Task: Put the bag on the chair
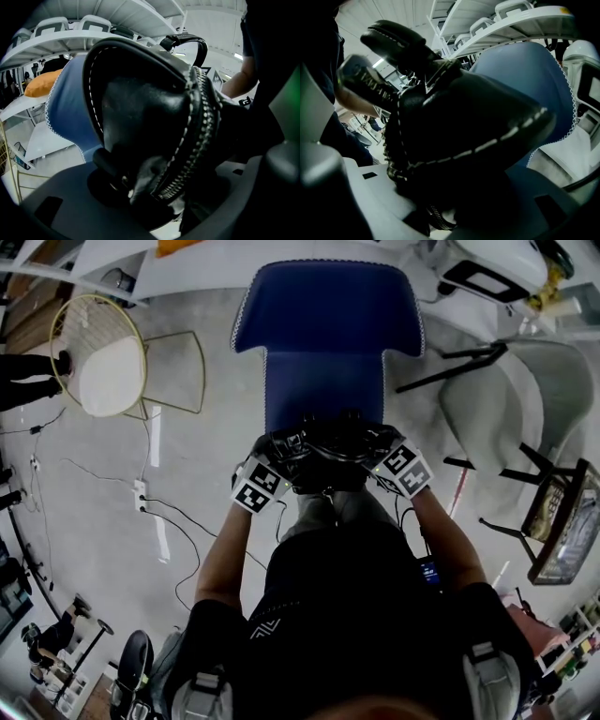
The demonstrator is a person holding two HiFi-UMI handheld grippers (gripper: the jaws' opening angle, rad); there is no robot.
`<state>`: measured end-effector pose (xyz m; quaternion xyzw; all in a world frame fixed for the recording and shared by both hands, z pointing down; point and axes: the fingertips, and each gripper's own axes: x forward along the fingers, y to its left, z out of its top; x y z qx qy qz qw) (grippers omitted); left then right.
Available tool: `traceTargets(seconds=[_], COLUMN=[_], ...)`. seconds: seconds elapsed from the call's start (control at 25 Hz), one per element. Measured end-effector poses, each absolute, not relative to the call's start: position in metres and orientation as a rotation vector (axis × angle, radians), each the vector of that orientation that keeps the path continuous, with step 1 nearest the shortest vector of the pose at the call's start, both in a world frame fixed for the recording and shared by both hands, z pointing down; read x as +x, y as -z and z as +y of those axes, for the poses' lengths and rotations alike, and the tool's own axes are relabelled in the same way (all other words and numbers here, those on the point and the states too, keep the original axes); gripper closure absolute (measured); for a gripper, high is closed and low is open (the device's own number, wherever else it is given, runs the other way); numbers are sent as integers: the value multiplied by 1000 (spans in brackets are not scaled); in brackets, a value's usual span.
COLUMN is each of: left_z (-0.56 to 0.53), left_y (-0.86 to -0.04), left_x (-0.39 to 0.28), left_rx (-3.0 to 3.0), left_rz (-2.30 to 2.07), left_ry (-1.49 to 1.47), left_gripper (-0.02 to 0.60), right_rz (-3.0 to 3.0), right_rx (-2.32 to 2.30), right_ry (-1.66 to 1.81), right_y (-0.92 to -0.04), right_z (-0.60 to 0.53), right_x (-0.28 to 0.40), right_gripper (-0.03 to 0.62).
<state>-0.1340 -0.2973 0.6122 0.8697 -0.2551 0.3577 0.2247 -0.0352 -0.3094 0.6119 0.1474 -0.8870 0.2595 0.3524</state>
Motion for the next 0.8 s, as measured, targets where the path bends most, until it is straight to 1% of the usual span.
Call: traceTargets(seconds=[0.6, 0.8], left_z=[-330, -339], left_y=[-649, -658], left_x=[-133, -139], left_rx=[2357, 2341], left_rz=[-672, -638], left_ry=[-1008, -977], left_gripper=[264, 251], right_rz=[-2278, -2283], right_rx=[361, 309], right_ry=[-713, -690], right_y=[-649, -654], right_z=[-340, -347], right_x=[-33, -39], right_gripper=[368, 364])
